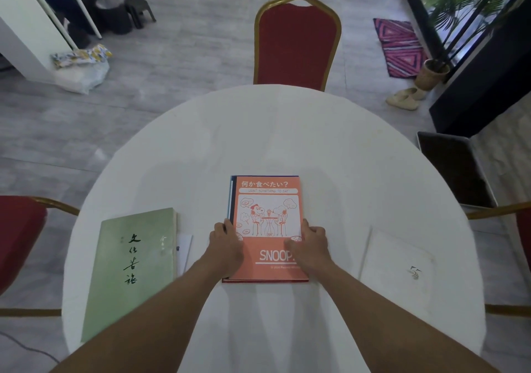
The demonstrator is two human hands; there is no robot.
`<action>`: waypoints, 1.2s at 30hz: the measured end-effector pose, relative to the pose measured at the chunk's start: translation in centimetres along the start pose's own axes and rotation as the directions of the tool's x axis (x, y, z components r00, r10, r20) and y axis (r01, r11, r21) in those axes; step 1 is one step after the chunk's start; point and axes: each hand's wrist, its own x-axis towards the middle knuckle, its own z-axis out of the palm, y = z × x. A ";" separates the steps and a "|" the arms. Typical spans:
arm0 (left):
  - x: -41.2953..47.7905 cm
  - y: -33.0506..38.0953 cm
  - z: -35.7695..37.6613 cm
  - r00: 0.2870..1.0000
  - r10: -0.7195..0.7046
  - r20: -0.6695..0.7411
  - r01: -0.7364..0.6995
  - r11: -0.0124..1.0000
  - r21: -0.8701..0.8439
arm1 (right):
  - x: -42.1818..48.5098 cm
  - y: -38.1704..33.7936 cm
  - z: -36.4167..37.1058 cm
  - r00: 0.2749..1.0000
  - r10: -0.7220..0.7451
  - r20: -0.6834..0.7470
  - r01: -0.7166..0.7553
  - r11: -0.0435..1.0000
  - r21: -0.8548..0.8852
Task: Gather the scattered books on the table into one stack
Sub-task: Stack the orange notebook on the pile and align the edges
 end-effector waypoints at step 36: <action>-2.5 -4.8 -4.4 0.987 0.151 -0.044 -0.150 0.988 0.024 | -3.7 -4.9 0.3 0.983 -0.174 -0.057 0.142 0.923 -0.358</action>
